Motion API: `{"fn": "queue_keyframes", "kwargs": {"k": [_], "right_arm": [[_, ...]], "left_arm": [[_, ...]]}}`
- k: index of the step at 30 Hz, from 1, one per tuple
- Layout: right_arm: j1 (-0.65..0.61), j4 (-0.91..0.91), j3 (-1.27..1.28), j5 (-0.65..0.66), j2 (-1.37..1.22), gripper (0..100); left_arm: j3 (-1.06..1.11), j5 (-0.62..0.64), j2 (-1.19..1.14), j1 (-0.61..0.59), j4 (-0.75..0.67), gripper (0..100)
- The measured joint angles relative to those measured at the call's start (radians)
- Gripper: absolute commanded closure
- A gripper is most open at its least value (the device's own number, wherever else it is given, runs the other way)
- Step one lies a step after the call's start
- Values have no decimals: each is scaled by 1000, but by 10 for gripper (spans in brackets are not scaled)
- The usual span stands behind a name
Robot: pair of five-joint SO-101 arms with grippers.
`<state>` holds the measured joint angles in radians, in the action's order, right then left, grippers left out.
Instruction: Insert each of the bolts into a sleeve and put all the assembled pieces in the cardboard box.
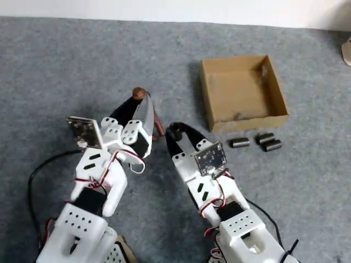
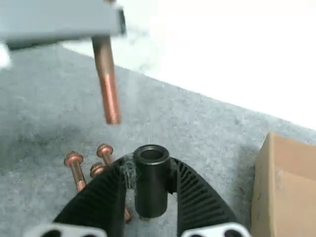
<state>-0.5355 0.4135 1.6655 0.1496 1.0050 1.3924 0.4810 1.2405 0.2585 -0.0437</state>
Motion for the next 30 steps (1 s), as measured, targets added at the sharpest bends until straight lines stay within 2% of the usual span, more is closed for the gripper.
{"fn": "queue_keyframes", "kwargs": {"k": [10,15,30], "right_arm": [[0,-5,0,0,0,995],[2,-5,0,0,0,995],[-6,-54,0,0,0,995]], "left_arm": [[8,97,37,26,28,994],[8,98,37,104,101,994],[8,101,37,107,101,994]]}}
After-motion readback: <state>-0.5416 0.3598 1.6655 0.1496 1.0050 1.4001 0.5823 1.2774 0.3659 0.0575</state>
